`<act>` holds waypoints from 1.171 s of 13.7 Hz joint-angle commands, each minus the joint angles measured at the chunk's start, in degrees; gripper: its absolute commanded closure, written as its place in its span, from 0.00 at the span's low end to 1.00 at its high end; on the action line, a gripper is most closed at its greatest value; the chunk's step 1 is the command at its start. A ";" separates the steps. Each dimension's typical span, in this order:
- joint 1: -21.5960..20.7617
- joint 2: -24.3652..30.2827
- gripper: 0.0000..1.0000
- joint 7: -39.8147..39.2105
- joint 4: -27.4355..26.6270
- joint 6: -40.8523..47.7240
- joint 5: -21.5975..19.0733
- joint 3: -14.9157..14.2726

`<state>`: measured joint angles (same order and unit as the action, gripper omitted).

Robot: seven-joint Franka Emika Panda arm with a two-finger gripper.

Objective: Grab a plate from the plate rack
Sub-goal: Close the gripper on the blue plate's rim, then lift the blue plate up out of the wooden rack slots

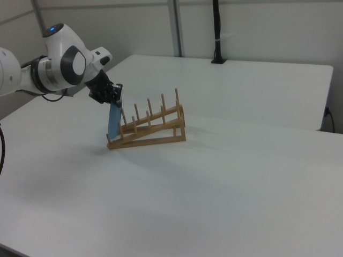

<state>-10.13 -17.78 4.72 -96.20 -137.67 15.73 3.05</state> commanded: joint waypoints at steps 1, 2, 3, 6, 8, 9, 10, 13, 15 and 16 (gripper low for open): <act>-0.16 2.39 1.00 0.38 0.40 0.47 0.97 -0.50; -0.07 3.62 1.00 0.29 0.40 0.82 0.54 -0.50; -0.07 5.55 1.00 0.38 0.22 2.56 0.19 -0.41; 1.24 9.86 1.00 -0.23 0.22 11.08 -1.30 -0.24; 3.17 12.32 1.00 -7.48 0.31 17.40 -6.64 -0.15; 5.01 13.81 1.00 -13.53 0.40 21.52 -10.42 -0.15; 7.21 14.87 1.00 -19.95 0.66 25.39 -14.19 -0.24; 15.81 17.16 1.00 -38.48 0.75 36.29 -21.59 -0.59; 19.60 17.26 1.00 -44.77 0.66 40.27 -23.63 -0.94; 21.80 16.99 1.00 -46.80 0.31 40.98 -24.25 -0.94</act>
<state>6.80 -1.20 -33.81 -94.79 -100.27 -5.30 2.25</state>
